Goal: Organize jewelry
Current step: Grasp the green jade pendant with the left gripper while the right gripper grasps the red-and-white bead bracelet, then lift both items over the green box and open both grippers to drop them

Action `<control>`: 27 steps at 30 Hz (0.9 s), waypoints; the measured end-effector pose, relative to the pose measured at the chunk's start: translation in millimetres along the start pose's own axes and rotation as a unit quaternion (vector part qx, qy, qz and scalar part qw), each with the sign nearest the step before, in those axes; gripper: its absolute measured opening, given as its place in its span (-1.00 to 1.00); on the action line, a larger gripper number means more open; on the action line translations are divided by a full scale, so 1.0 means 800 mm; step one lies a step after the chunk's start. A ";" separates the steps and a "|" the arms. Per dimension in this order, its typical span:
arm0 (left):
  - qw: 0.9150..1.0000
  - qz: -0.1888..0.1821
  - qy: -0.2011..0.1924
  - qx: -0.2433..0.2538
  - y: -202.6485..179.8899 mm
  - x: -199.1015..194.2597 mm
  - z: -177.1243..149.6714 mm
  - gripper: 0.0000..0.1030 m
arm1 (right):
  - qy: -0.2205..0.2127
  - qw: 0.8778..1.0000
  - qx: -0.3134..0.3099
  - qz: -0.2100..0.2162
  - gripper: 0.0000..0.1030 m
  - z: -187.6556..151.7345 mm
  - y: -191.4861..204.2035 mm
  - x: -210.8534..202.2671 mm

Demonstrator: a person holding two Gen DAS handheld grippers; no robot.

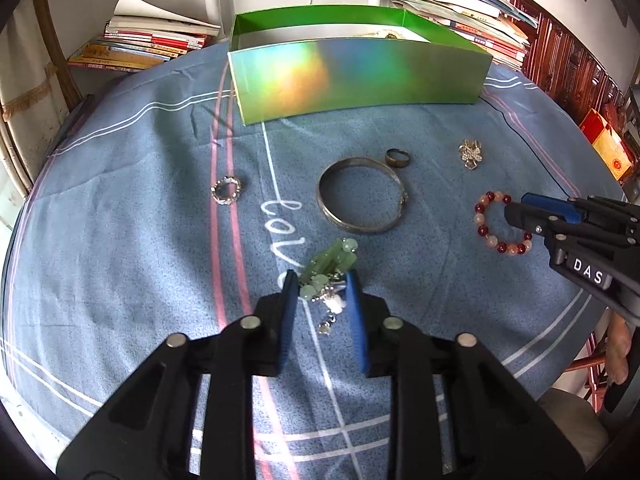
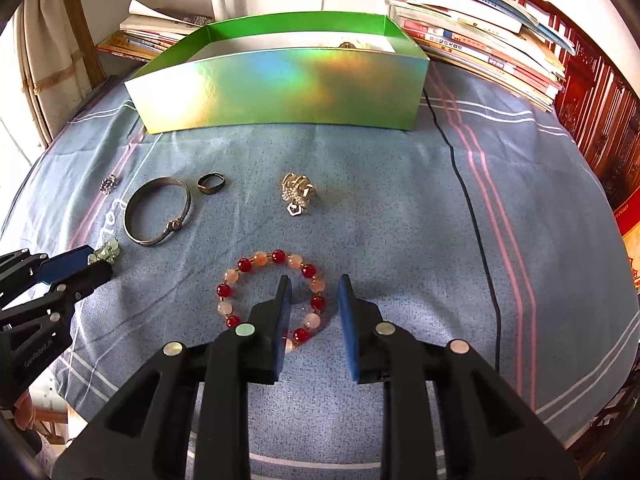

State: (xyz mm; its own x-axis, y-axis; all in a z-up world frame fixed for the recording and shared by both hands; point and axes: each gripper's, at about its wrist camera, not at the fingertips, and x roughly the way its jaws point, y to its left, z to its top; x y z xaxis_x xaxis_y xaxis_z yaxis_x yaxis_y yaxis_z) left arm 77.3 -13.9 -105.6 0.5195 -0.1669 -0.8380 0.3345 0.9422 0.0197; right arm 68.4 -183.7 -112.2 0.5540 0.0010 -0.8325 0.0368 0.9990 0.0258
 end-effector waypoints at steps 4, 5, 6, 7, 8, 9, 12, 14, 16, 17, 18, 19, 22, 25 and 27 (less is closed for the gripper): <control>1.000 0.015 -0.009 0.001 -0.004 0.001 0.001 -0.55 | -0.003 1.000 0.005 -0.004 -0.79 0.000 0.003 0.001; 1.000 0.017 -0.010 0.001 -0.004 0.002 0.002 -0.55 | -0.003 1.000 0.006 -0.004 -0.84 0.000 0.004 0.001; 1.000 0.018 -0.011 0.000 -0.004 0.002 0.002 -0.56 | -0.003 1.000 0.008 -0.004 -0.84 0.000 0.004 0.001; 1.000 0.018 -0.011 -0.003 -0.003 0.002 0.002 -0.56 | -0.003 1.000 0.010 -0.004 -0.85 0.000 0.003 0.001; 1.000 0.018 -0.011 -0.007 -0.002 0.003 0.003 -0.56 | -0.003 1.000 0.012 -0.004 -0.85 0.000 0.003 0.001; 1.000 0.019 -0.012 -0.010 0.000 0.003 0.003 -0.56 | -0.003 1.000 0.013 -0.005 -0.85 0.001 0.003 0.001; 1.000 0.020 -0.010 -0.014 0.002 0.003 0.004 -0.54 | -0.004 1.000 0.010 -0.012 -0.84 0.001 0.005 0.001; 1.000 0.023 -0.011 -0.013 0.002 0.002 0.004 -0.54 | -0.003 1.000 0.007 -0.013 -0.82 0.001 0.006 0.000; 1.000 0.027 -0.012 -0.011 0.001 0.002 0.004 -0.48 | -0.002 1.000 0.009 -0.006 -0.63 0.001 0.006 -0.001; 0.999 0.028 -0.012 -0.012 0.001 0.003 0.004 -0.45 | -0.001 1.000 0.010 -0.006 -0.56 0.001 0.007 0.000; 0.999 0.029 -0.012 -0.014 0.002 0.003 0.005 -0.41 | -0.001 1.000 0.011 -0.006 -0.56 0.001 0.007 0.000; 0.999 0.028 -0.012 -0.016 0.004 0.003 0.005 -0.39 | -0.002 1.000 0.011 -0.008 -0.56 0.001 0.007 0.000; 0.999 0.026 -0.012 -0.022 0.006 0.004 0.007 -0.39 | -0.005 1.000 0.012 -0.018 -0.56 0.001 0.009 0.000; 0.999 0.028 -0.015 -0.024 0.004 0.005 0.007 -0.39 | -0.010 0.999 0.011 -0.030 -0.56 0.000 0.012 0.000; 0.999 0.028 -0.016 -0.027 0.003 0.006 0.008 -0.41 | -0.013 0.999 0.013 -0.038 -0.57 -0.002 0.015 -0.001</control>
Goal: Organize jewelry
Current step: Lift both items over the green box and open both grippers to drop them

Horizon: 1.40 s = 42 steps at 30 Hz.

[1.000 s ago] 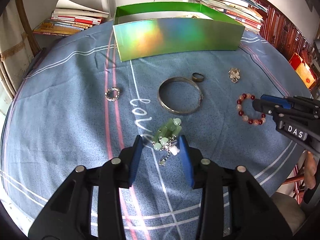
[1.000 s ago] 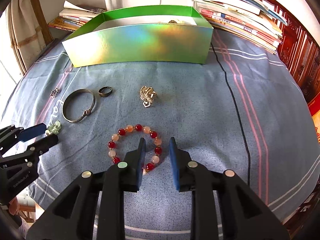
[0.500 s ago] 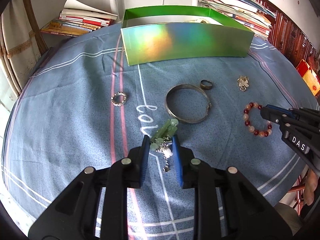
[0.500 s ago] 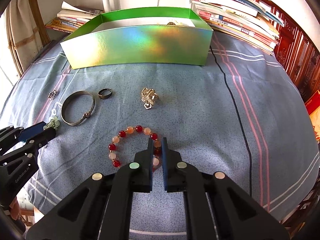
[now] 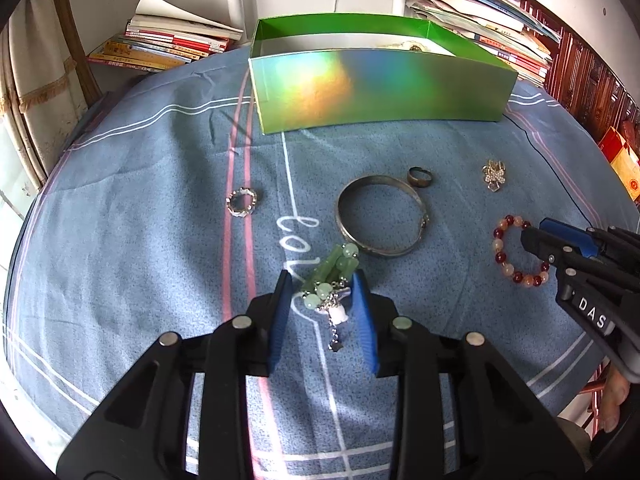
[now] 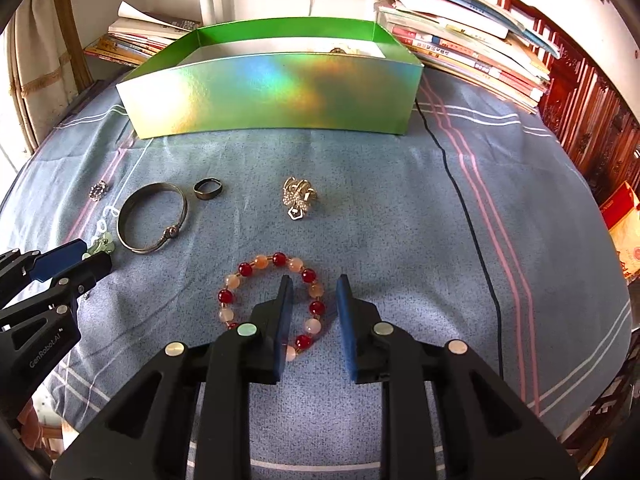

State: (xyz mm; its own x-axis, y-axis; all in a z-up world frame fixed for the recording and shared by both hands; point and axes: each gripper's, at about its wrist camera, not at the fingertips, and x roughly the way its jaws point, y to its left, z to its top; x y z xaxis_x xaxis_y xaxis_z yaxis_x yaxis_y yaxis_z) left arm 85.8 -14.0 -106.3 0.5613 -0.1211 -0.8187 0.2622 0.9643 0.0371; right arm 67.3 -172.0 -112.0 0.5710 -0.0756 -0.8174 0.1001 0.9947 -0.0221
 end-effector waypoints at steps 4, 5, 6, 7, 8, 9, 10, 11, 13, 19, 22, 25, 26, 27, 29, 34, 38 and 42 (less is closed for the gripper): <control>1.000 -0.002 -0.005 0.003 -0.005 -0.001 -0.002 -0.55 | 0.000 1.000 0.005 0.011 -0.85 -0.003 0.003 -0.002; 1.000 0.001 -0.006 0.008 -0.006 -0.001 -0.002 -0.56 | 0.000 1.000 0.004 0.014 -0.85 -0.002 0.004 -0.002; 1.000 0.000 -0.006 0.008 -0.006 -0.001 -0.002 -0.56 | 0.001 1.000 0.005 0.019 -0.85 -0.002 0.004 -0.002; 1.000 -0.004 -0.006 0.007 -0.005 -0.002 -0.002 -0.57 | 0.001 1.000 0.008 0.024 -0.85 -0.001 0.002 -0.003; 1.000 -0.007 -0.006 0.005 -0.004 -0.004 -0.002 -0.57 | -0.002 1.000 0.009 0.024 -0.85 0.000 0.001 -0.006; 1.000 -0.008 -0.008 0.003 -0.002 -0.007 -0.001 -0.57 | -0.006 1.000 0.009 0.023 -0.85 0.001 0.000 -0.009; 1.000 -0.007 -0.012 0.002 0.000 -0.010 0.000 -0.57 | -0.013 1.000 0.011 0.023 -0.85 0.003 -0.002 -0.014; 1.000 -0.007 -0.014 0.000 0.001 -0.013 0.001 -0.57 | -0.018 1.000 0.012 0.023 -0.85 0.005 -0.003 -0.018; 1.000 -0.008 -0.017 0.000 0.004 -0.018 0.002 -0.68 | -0.027 0.999 0.014 0.023 -0.85 0.007 -0.006 -0.024; 1.000 -0.013 -0.018 -0.011 0.013 -0.020 0.001 -0.68 | -0.040 0.999 0.027 0.024 -0.85 0.012 -0.018 -0.035; 0.999 -0.012 -0.027 -0.023 0.023 -0.029 0.004 -0.68 | -0.056 0.998 0.034 0.023 -0.84 0.017 -0.025 -0.047; 0.999 -0.006 -0.039 -0.029 0.030 -0.040 0.008 -0.68 | -0.067 0.997 0.037 0.021 -0.85 0.019 -0.027 -0.054; 0.999 -0.004 -0.040 -0.029 0.031 -0.041 0.008 -0.68 | -0.067 0.997 0.036 0.020 -0.85 0.019 -0.026 -0.054; 0.999 -0.004 -0.038 -0.030 0.030 -0.040 0.008 -0.68 | -0.065 0.997 0.036 0.020 -0.85 0.018 -0.025 -0.052; 0.999 -0.005 -0.032 -0.029 0.028 -0.035 0.007 -0.68 | -0.058 0.998 0.033 0.024 -0.85 0.016 -0.021 -0.048; 0.999 -0.008 -0.032 -0.026 0.023 -0.036 0.007 -0.68 | -0.056 0.998 0.027 0.030 -0.85 0.014 -0.014 -0.048; 0.998 -0.014 -0.048 -0.029 0.028 -0.049 0.021 -0.68 | -0.071 0.996 0.027 0.039 -0.85 0.027 -0.014 -0.058; 0.995 -0.021 -0.092 -0.023 0.029 -0.073 0.063 -0.68 | -0.098 0.992 0.037 0.071 -0.84 0.070 -0.024 -0.072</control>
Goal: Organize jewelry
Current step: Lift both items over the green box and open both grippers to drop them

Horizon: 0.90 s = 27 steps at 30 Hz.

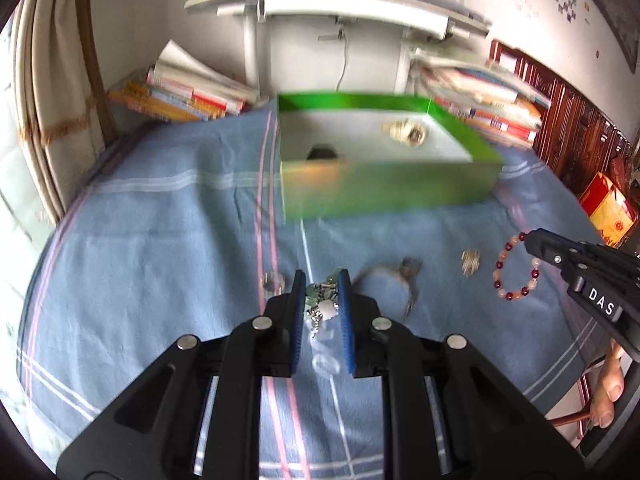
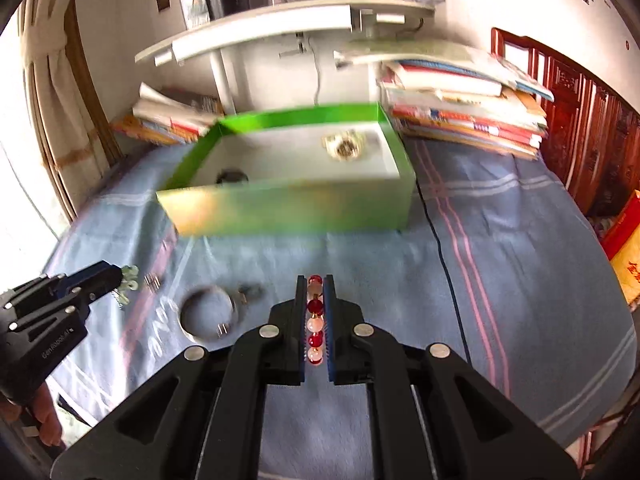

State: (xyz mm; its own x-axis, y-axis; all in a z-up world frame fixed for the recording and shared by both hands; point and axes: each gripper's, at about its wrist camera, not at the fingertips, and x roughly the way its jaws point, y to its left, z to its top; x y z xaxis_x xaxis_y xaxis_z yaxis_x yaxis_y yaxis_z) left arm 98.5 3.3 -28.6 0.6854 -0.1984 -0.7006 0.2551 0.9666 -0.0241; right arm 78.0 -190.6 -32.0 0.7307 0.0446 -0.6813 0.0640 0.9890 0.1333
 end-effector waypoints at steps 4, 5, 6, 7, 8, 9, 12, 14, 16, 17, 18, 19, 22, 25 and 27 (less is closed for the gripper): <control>0.999 -0.014 -0.034 -0.015 0.002 0.003 0.064 -0.68 | -0.048 0.999 0.015 0.012 -0.84 0.070 -0.004 -0.003; 0.999 -0.015 -0.036 -0.024 0.003 0.009 0.082 -0.68 | -0.058 0.998 0.019 0.015 -0.84 0.088 -0.005 0.001; 0.999 -0.016 -0.035 -0.027 0.003 0.016 0.096 -0.68 | -0.063 0.998 0.024 0.019 -0.84 0.106 -0.005 0.007; 0.999 -0.016 -0.034 -0.028 0.002 0.026 0.112 -0.68 | -0.067 0.997 0.028 0.018 -0.84 0.119 -0.007 0.013; 0.999 -0.020 -0.030 -0.029 0.000 0.038 0.128 -0.68 | -0.068 0.997 0.030 0.018 -0.84 0.133 -0.008 0.023; 0.999 -0.022 -0.024 -0.030 -0.001 0.050 0.138 -0.68 | -0.067 0.997 0.033 0.013 -0.84 0.142 -0.010 0.032; 0.999 -0.023 0.015 -0.040 -0.002 0.100 0.163 -0.68 | -0.033 0.999 0.032 -0.001 -0.84 0.161 -0.010 0.076; 0.998 -0.023 0.034 -0.045 -0.003 0.127 0.166 -0.68 | -0.005 0.999 0.034 -0.007 -0.84 0.162 -0.012 0.106; 0.997 -0.015 0.053 -0.046 -0.004 0.152 0.164 -0.44 | 0.013 0.999 0.033 -0.015 -0.83 0.157 -0.011 0.124; 0.997 -0.013 0.060 -0.050 -0.003 0.160 0.162 -0.30 | 0.019 0.999 0.031 -0.015 -0.76 0.153 -0.011 0.129; 0.996 -0.013 0.064 -0.054 -0.002 0.165 0.159 0.03 | 0.024 0.999 0.030 -0.015 -0.70 0.150 -0.011 0.129; 0.996 -0.012 0.062 -0.057 0.001 0.163 0.155 0.12 | 0.024 0.999 0.029 -0.012 -0.64 0.144 -0.012 0.125; 0.998 -0.001 0.045 -0.050 0.004 0.137 0.138 0.11 | 0.010 1.000 0.016 -0.016 -0.63 0.122 -0.016 0.094; 0.999 -0.004 0.017 -0.038 0.006 0.088 0.106 0.12 | -0.004 1.000 0.003 -0.006 -0.63 0.086 -0.019 0.057; 1.000 -0.010 0.006 -0.016 0.001 0.059 0.076 0.12 | -0.005 1.000 0.000 -0.003 -0.63 0.058 -0.025 0.044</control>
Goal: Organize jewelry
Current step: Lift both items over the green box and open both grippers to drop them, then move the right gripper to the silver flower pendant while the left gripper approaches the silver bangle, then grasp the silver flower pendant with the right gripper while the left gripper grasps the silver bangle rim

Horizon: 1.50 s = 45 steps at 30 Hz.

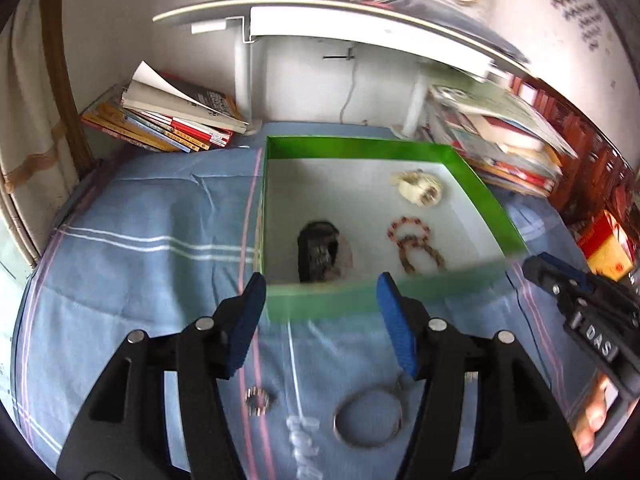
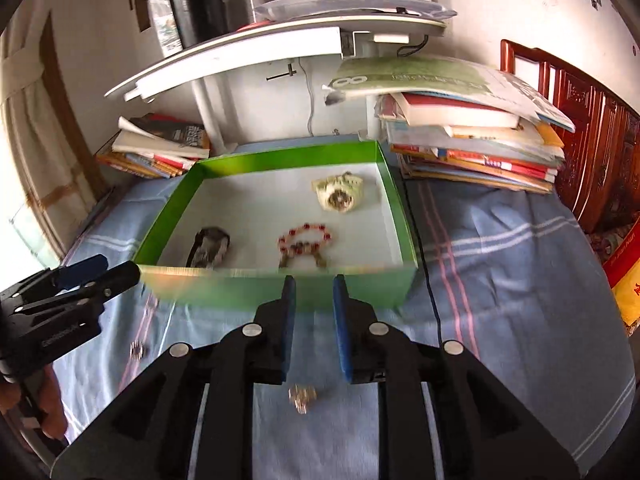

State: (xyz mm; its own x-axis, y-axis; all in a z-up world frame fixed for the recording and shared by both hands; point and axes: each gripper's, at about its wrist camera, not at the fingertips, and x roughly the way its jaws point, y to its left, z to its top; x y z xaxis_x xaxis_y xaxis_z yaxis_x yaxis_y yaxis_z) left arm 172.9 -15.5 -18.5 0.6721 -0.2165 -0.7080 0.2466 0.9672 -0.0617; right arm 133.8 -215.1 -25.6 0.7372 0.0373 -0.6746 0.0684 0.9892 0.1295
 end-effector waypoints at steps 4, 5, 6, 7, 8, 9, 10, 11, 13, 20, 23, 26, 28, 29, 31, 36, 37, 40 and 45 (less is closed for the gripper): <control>0.999 0.001 0.020 0.032 -0.009 -0.013 -0.052 0.13 | 0.052 0.998 0.017 0.011 -0.63 -0.037 -0.011 0.019; 0.999 0.001 0.029 0.034 -0.009 -0.009 -0.063 0.13 | 0.065 0.998 0.020 0.015 -0.63 -0.043 -0.009 0.028; 0.999 -0.001 0.039 0.033 -0.010 -0.004 -0.073 0.13 | 0.079 0.996 0.022 0.019 -0.63 -0.048 -0.007 0.039; 0.998 -0.002 0.049 0.031 -0.010 0.004 -0.078 0.13 | 0.088 0.996 0.020 0.026 -0.63 -0.052 -0.002 0.047; 0.998 -0.003 0.059 0.027 -0.009 0.011 -0.083 0.13 | 0.097 0.995 0.015 0.032 -0.63 -0.055 0.003 0.055; 0.998 -0.004 0.066 0.023 -0.008 0.018 -0.085 0.14 | 0.107 0.994 0.007 0.034 -0.63 -0.058 0.010 0.062; 0.997 -0.003 0.073 0.019 -0.006 0.023 -0.089 0.14 | 0.114 0.993 -0.001 0.035 -0.63 -0.064 0.016 0.067; 0.997 -0.002 0.079 0.017 -0.005 0.028 -0.091 0.15 | 0.120 0.992 -0.007 0.035 -0.63 -0.068 0.021 0.071; 0.996 -0.002 0.083 0.018 -0.005 0.032 -0.095 0.19 | 0.122 0.992 -0.016 0.031 -0.62 -0.077 0.028 0.074; 0.995 -0.006 0.095 0.034 -0.015 0.037 -0.108 0.19 | 0.128 0.990 -0.037 0.033 -0.63 -0.101 0.032 0.050; 0.994 -0.006 0.102 0.036 -0.018 0.042 -0.113 0.16 | 0.125 0.991 -0.041 0.027 -0.63 -0.111 0.028 0.035; 0.994 -0.001 0.103 0.040 -0.022 0.045 -0.116 0.11 | 0.120 0.992 -0.032 0.021 -0.24 -0.116 0.020 0.027; 0.994 0.001 0.102 0.038 -0.023 0.045 -0.116 0.11 | 0.114 0.993 -0.025 0.023 -0.05 -0.119 0.015 0.023; 0.994 0.001 0.102 0.036 -0.023 0.046 -0.115 0.11 | 0.112 0.993 -0.024 0.022 -0.05 -0.119 0.014 0.021; 0.994 0.007 0.101 0.035 -0.023 0.047 -0.114 0.11 | 0.111 0.993 -0.028 0.015 -0.05 -0.120 0.015 0.022; 0.995 0.018 0.096 0.038 -0.027 0.049 -0.114 0.08 | 0.108 0.993 -0.042 0.000 -0.10 -0.123 0.023 0.027; 0.995 0.019 0.095 0.038 -0.028 0.048 -0.114 0.03 | 0.107 0.993 -0.046 -0.006 -0.26 -0.123 0.025 0.028; 0.995 0.021 0.090 0.034 -0.026 0.046 -0.114 -0.31 | 0.105 0.993 -0.053 -0.011 -0.56 -0.124 0.028 0.028; 0.996 0.028 0.081 0.019 -0.019 0.044 -0.114 -0.70 | 0.098 0.994 -0.054 -0.012 -0.60 -0.124 0.028 0.030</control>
State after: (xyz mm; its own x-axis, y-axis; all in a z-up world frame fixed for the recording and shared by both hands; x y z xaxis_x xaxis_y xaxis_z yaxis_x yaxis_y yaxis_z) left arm 129.0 -26.0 -106.9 0.5644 -0.1339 -0.8146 0.2402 0.9707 0.0068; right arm 86.3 -178.4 -110.7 0.5904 0.0298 -0.8065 0.0042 0.9992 0.0400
